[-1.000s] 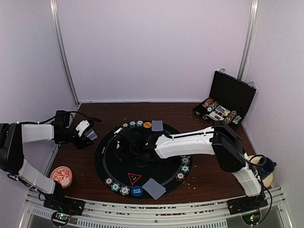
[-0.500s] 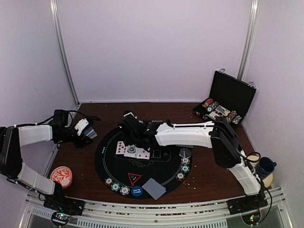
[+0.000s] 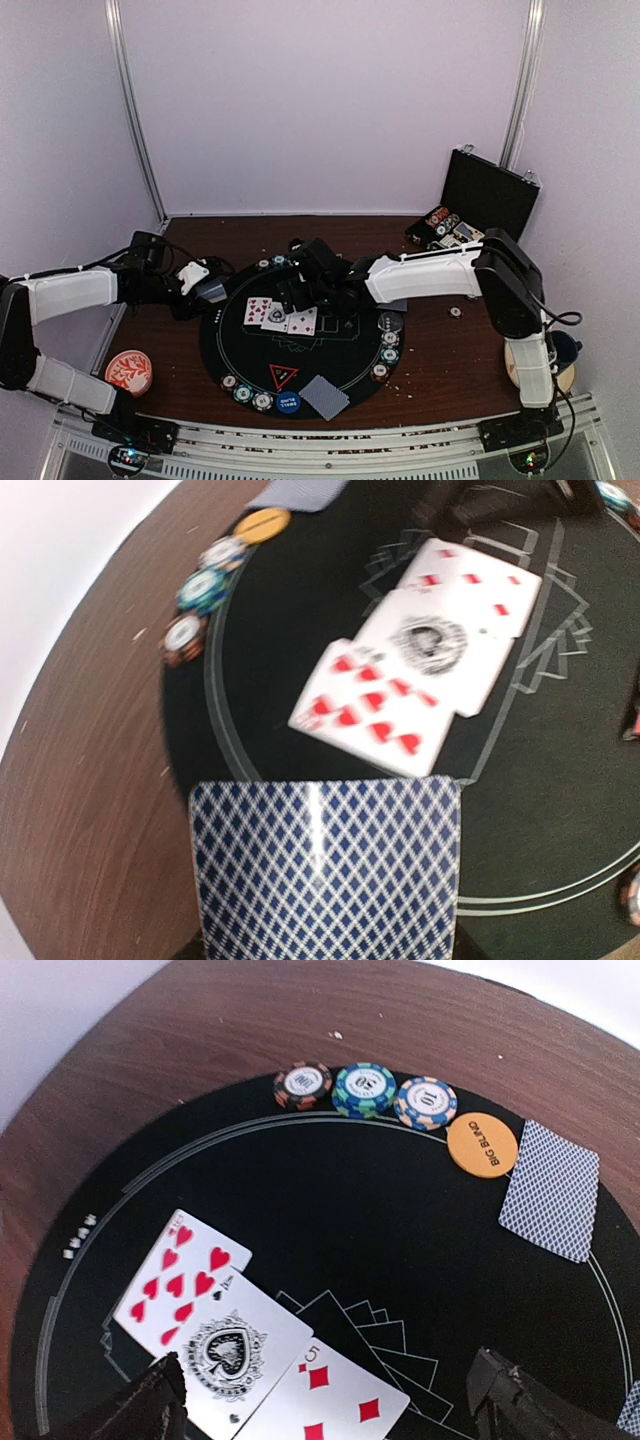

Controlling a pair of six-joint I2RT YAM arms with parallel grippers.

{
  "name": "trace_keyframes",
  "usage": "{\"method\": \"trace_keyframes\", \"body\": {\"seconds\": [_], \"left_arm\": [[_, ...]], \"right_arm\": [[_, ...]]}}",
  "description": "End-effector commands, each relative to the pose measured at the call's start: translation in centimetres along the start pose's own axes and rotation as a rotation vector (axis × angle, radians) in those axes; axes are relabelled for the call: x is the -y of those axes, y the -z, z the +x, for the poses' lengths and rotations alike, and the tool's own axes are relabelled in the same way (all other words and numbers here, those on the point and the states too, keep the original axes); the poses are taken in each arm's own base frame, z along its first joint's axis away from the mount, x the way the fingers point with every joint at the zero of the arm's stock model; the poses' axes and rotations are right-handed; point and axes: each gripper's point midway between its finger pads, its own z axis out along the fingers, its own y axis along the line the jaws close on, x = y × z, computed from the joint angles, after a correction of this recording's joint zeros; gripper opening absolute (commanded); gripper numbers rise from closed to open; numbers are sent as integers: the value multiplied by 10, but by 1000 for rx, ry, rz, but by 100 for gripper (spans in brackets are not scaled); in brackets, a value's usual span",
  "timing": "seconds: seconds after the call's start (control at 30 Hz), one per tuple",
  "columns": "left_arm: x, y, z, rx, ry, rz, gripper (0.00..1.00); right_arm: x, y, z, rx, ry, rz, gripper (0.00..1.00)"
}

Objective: Distribute texas hold em gaming equipment
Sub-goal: Adjust the poker card in the community card area, then pick up the poker card from the face-down deck piles.

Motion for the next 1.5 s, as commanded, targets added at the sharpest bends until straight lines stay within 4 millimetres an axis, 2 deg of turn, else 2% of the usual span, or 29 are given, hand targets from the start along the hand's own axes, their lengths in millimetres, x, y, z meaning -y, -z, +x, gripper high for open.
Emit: {"method": "trace_keyframes", "body": {"seconds": [0.0, 0.03, 0.17, 0.3, 0.43, 0.7, 1.07, 1.27, 1.47], "left_arm": [[26, -6, -18, 9, -99, 58, 9], [28, -6, -23, 18, -105, 70, 9], [41, -7, -38, 52, -153, 111, 9], [65, -10, -44, 62, -215, 167, 10], [75, -12, -49, 65, -235, 190, 10], [87, -11, -54, 72, -266, 221, 10], [99, -12, -53, 75, -278, 248, 10], [104, -10, -54, 82, -286, 263, 10], [107, -8, -55, 91, -290, 272, 10]], "right_arm": [[-27, 44, -43, 87, -202, -384, 100], [-28, 50, -39, 83, -220, -431, 100], [-44, 76, -44, 96, -254, -594, 100], [-53, 79, -40, 73, -277, -657, 100], [-70, 78, -30, 38, -273, -743, 100], [-96, 63, -8, -25, -253, -796, 98], [-127, 50, 3, -70, -233, -844, 95], [-133, 37, 11, -98, -231, -833, 90], [-122, 20, 17, -111, -230, -738, 82]]}}
